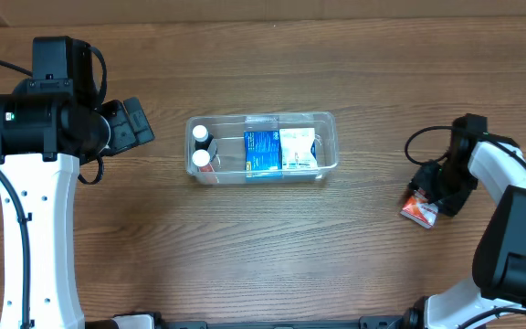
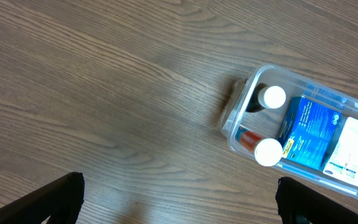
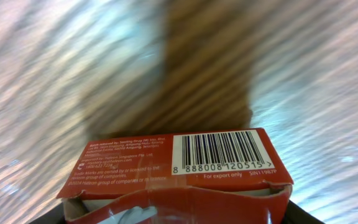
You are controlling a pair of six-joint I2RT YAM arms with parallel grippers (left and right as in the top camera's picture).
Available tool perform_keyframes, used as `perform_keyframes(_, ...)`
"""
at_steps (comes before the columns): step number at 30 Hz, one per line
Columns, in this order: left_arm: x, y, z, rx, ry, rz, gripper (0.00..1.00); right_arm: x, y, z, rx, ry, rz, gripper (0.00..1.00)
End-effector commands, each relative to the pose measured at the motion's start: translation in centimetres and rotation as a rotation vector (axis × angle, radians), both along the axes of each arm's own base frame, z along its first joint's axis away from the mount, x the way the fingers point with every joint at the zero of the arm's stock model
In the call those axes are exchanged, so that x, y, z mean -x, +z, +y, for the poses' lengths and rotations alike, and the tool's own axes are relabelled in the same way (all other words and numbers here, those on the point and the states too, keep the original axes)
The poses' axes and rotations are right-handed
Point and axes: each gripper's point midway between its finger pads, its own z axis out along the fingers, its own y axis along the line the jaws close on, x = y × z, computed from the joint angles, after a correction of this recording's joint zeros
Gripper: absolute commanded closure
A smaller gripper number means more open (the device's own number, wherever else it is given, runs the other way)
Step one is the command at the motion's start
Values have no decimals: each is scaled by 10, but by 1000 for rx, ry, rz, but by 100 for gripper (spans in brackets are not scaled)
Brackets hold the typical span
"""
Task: Pack container
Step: 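Lift the red-white box with the right gripper toward the container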
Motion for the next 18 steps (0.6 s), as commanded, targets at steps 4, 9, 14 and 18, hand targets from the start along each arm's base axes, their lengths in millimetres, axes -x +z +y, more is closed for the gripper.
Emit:
perform_keyframes(4, 0, -1, -1, 0, -21, 3, 0, -43, 66, 33, 11, 132, -200, 35)
perform_keyframes(9, 0, -1, -1, 0, -21, 3, 0, -64, 131, 74, 13, 264, -356, 36)
perform_keyframes(14, 0, -1, -2, 4, -21, 2, 0, -82, 193, 151, -26, 489, -551, 36)
perform_keyframes(18, 1, -1, -2, 4, -22, 4, 0, -90, 208, 207, -65, 612, -664, 36)
